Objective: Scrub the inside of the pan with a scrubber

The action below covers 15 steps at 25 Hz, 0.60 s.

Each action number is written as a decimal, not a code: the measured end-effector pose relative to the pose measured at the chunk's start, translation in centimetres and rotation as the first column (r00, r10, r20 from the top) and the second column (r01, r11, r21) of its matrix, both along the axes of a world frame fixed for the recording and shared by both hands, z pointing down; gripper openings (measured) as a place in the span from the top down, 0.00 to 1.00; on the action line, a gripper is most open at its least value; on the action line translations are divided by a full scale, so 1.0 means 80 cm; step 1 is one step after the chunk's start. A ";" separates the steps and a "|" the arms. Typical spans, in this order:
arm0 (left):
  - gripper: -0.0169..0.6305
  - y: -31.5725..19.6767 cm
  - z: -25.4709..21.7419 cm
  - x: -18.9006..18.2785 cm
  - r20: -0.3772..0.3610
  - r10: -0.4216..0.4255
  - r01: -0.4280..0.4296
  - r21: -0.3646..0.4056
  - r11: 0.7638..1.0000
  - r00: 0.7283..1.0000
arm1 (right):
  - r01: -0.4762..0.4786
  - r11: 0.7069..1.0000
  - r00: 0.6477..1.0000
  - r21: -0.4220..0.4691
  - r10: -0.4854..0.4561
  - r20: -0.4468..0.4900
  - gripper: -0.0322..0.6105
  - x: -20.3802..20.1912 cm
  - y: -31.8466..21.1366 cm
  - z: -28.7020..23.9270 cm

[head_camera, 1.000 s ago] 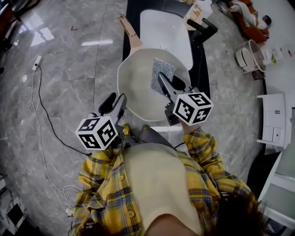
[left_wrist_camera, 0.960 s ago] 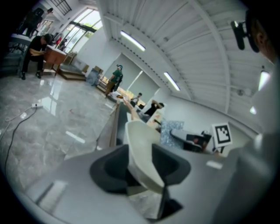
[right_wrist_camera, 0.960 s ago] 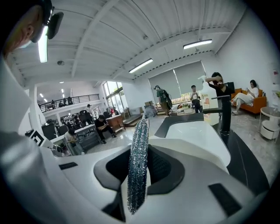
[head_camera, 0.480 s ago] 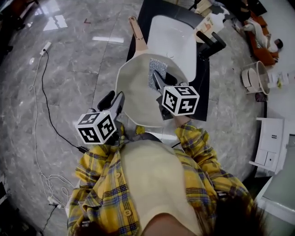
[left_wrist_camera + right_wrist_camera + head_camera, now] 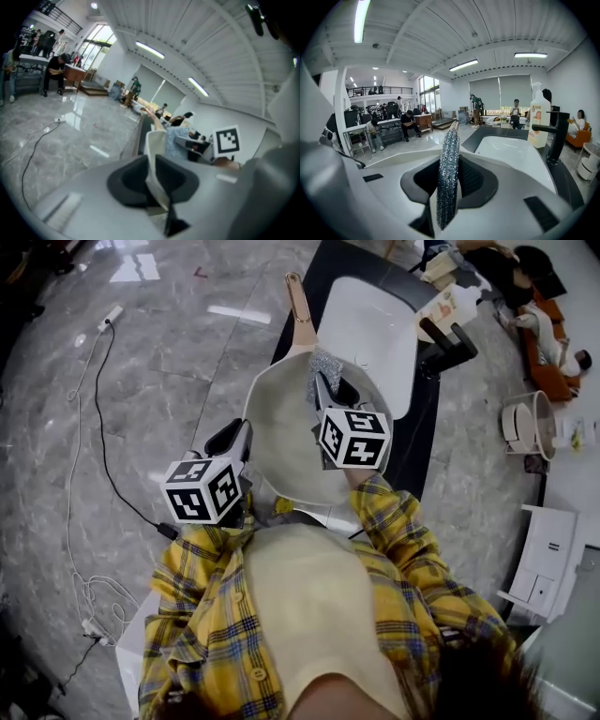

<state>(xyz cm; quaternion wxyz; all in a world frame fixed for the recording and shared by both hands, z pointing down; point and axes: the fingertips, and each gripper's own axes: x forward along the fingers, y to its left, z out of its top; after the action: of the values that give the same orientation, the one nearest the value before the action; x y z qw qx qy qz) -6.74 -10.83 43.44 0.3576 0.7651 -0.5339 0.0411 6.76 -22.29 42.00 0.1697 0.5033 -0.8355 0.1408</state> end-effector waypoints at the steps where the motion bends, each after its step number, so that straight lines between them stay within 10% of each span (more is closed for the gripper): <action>1: 0.89 -0.001 0.000 0.000 -0.002 0.000 0.000 0.001 1.000 1.000 | -0.002 1.000 1.000 0.012 0.002 -0.007 0.81 -0.002 -0.002 0.001; 15: 0.90 -0.002 0.000 0.000 -0.034 0.010 -0.010 0.010 1.000 0.999 | 0.058 0.998 0.998 0.038 -0.058 0.007 0.82 -0.033 0.000 0.013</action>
<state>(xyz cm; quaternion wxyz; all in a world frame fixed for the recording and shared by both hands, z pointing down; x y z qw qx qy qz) -6.77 -10.99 43.45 0.3626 0.7702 -0.5240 0.0272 4.14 -22.32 43.06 0.1609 0.4814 -0.8529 0.1223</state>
